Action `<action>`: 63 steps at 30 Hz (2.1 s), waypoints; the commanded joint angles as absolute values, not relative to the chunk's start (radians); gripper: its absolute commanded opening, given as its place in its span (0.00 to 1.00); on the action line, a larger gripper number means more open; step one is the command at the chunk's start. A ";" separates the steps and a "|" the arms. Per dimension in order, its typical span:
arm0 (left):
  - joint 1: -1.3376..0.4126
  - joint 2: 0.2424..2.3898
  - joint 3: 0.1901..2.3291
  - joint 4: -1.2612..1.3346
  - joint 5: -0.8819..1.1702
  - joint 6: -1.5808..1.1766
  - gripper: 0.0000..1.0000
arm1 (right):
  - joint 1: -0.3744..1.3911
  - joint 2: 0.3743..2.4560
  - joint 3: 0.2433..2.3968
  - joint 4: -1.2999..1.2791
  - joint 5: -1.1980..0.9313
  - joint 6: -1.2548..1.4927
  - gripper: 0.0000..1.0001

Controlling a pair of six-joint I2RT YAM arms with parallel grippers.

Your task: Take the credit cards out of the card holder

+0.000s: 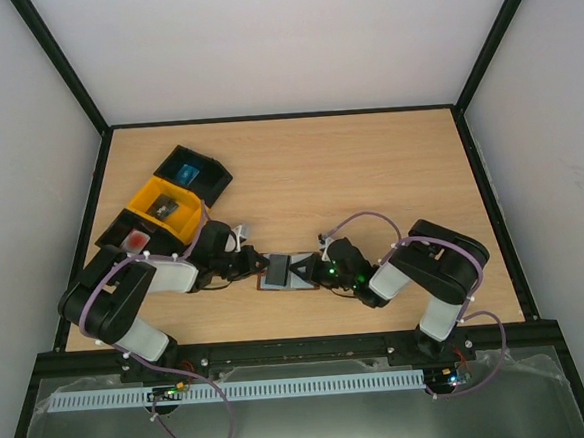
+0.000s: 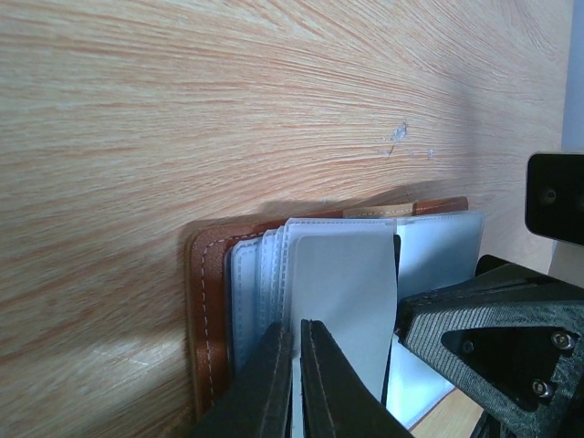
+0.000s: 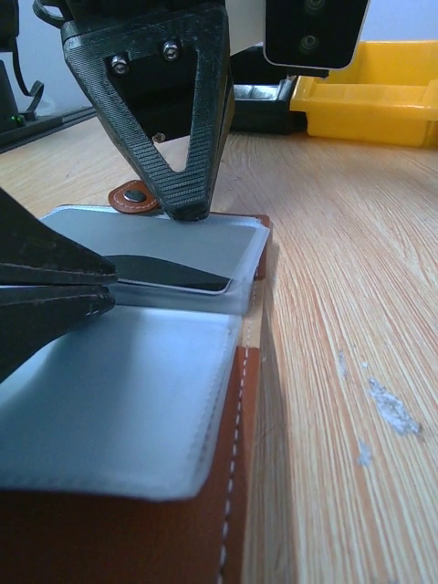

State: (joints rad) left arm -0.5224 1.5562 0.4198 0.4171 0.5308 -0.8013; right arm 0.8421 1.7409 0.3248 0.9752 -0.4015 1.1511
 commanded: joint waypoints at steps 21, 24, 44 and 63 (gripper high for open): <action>-0.534 1.599 0.353 0.407 0.501 -0.852 0.03 | 0.826 1.844 0.355 1.145 -0.433 1.233 0.10; -0.537 1.607 0.353 0.417 0.511 -0.857 0.03 | 0.826 1.857 0.347 1.170 -0.433 1.239 0.05; -0.541 1.582 0.365 0.345 0.449 -0.856 0.15 | 0.798 1.859 0.252 1.280 -0.437 1.235 0.02; -0.554 1.634 0.342 0.433 0.495 -0.895 0.03 | 0.792 1.909 0.308 1.295 -0.458 1.285 0.16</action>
State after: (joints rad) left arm -0.5377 1.5753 0.3862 0.5175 0.5083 -0.8852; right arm 0.7975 1.8942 0.2920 1.2789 -0.4629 1.2835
